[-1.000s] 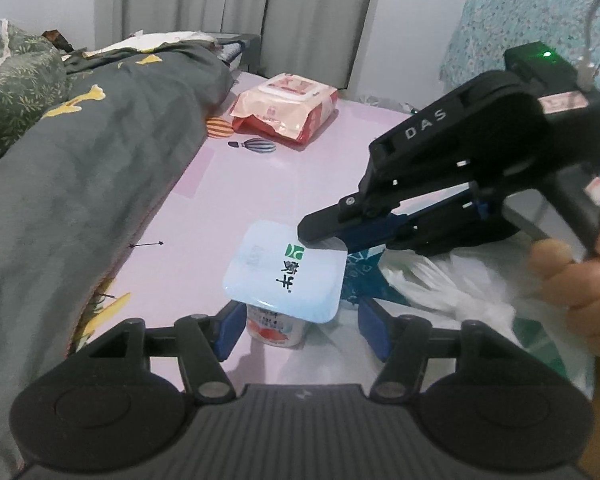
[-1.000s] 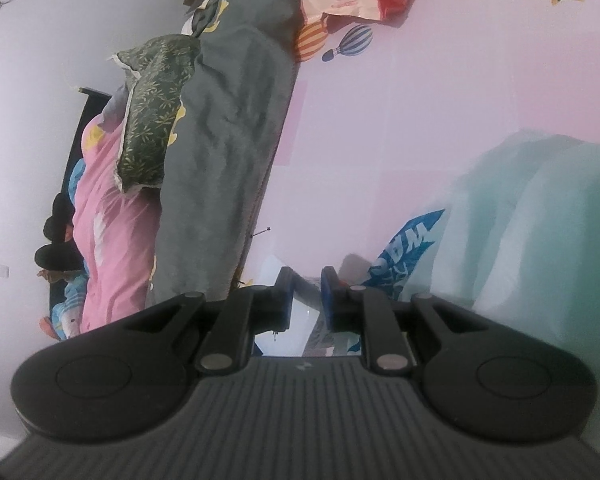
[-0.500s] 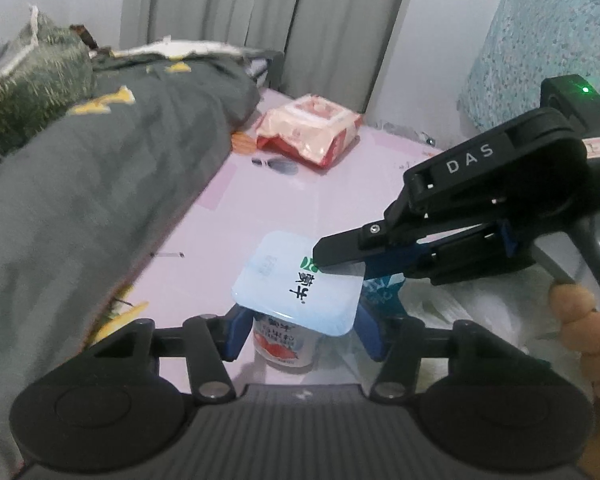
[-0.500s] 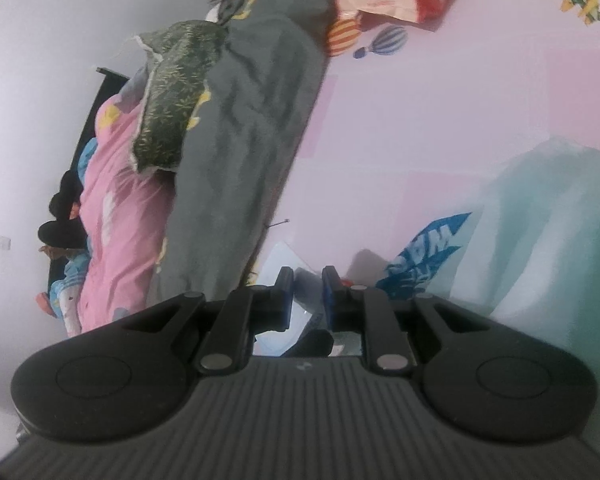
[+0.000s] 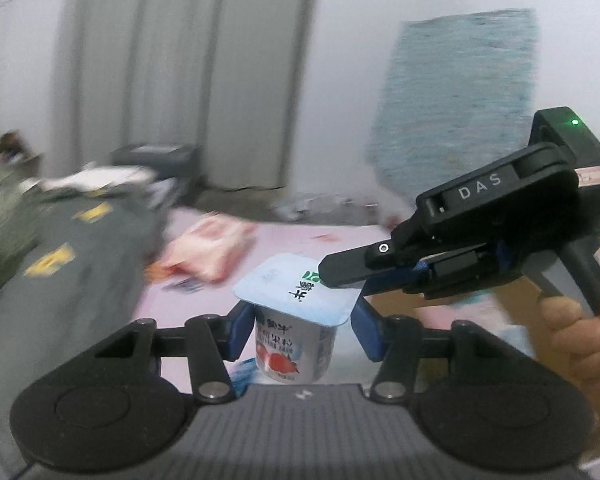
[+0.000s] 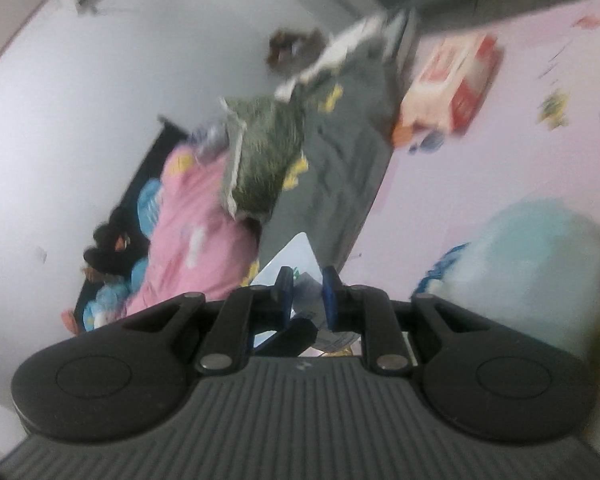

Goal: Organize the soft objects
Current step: 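Carry the yogurt cup with the left tool into the cardboard box, then open the left tool to release the cup in the box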

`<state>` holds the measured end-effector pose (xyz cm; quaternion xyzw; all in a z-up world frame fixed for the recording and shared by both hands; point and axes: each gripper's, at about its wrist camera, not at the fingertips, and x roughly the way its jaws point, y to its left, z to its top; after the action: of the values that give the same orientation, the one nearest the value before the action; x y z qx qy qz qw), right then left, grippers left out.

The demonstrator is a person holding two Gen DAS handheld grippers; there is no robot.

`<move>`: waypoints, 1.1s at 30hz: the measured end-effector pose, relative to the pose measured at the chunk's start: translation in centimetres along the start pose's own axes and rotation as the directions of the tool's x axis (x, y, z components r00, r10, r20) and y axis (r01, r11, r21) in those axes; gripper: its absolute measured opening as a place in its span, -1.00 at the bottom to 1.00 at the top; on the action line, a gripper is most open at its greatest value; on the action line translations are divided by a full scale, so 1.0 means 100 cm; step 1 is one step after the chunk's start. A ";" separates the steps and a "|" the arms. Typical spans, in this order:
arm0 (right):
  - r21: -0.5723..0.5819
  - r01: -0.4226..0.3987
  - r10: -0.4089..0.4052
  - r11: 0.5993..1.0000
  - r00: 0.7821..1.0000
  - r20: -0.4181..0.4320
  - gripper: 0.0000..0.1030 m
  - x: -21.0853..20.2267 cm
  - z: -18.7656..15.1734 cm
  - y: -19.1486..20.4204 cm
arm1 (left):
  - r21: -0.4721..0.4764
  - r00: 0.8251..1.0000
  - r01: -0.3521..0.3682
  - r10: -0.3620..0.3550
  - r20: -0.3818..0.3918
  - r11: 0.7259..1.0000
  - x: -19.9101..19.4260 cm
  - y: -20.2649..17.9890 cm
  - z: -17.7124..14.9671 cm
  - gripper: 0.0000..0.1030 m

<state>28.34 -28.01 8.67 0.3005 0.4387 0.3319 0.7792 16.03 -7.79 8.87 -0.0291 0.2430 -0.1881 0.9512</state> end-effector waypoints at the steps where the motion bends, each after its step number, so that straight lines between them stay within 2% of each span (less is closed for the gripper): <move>1: 0.004 0.011 -0.011 1.000 1.000 0.025 -0.69 -0.018 -0.003 -0.001 | 0.017 0.999 0.038 -0.038 -0.001 0.999 -0.001 -0.013 0.003 0.05; 4: 0.032 0.070 -0.073 0.997 0.991 0.110 -0.69 -0.081 -0.023 -0.005 | 0.055 0.988 0.151 -0.150 -0.022 0.987 0.001 -0.052 0.007 0.05; 7: 0.096 0.139 -0.154 0.986 0.972 0.175 -0.68 -0.140 -0.052 -0.020 | 0.076 0.961 0.268 -0.261 -0.092 0.960 0.012 -0.096 0.005 0.05; 10: 0.182 0.201 -0.237 0.963 0.949 0.207 -0.68 -0.189 -0.083 -0.044 | 0.068 0.912 0.377 -0.357 -0.200 0.924 0.031 -0.138 -0.005 0.05; 12: 0.248 0.231 -0.285 0.941 0.935 0.210 -0.67 -0.213 -0.104 -0.064 | 0.070 0.881 0.422 -0.390 -0.268 0.904 0.044 -0.163 -0.014 0.05; 16: 0.363 0.295 -0.374 0.884 0.912 0.170 -0.64 -0.240 -0.142 -0.106 | 0.052 0.810 0.482 -0.423 -0.406 0.875 0.070 -0.206 -0.038 0.04; 21: 0.413 0.378 -0.447 0.829 0.891 0.081 -0.64 -0.247 -0.167 -0.144 | 0.003 0.722 0.518 -0.435 -0.538 0.856 0.102 -0.229 -0.062 0.01; 24: 0.405 0.432 -0.479 0.806 0.878 0.018 -0.62 -0.243 -0.174 -0.160 | 0.013 0.718 0.513 -0.421 -0.554 0.858 0.108 -0.236 -0.071 0.00; 25: 0.395 0.444 -0.485 0.804 0.874 0.005 -0.62 -0.241 -0.175 -0.165 | 0.012 0.712 0.518 -0.423 -0.561 0.856 0.109 -0.235 -0.074 0.01; 27: 0.381 0.469 -0.502 0.796 0.865 -0.016 -0.62 -0.238 -0.174 -0.169 | -0.006 0.684 0.523 -0.424 -0.593 0.852 0.111 -0.239 -0.076 0.01; 28: 0.372 0.480 -0.509 0.794 0.861 -0.025 -0.62 -0.236 -0.174 -0.171 | -0.017 0.677 0.520 -0.425 -0.601 0.854 0.112 -0.237 -0.078 0.01; 33: 0.339 0.523 -0.545 0.782 0.837 -0.033 -0.58 -0.238 -0.170 -0.166 | -0.019 0.691 0.514 -0.427 -0.583 0.858 0.101 -0.229 -0.076 0.01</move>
<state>8.12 -53.53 0.19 0.3025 0.5294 0.0081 0.7926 12.73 -32.50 0.98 0.0361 0.4846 -0.4429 0.7534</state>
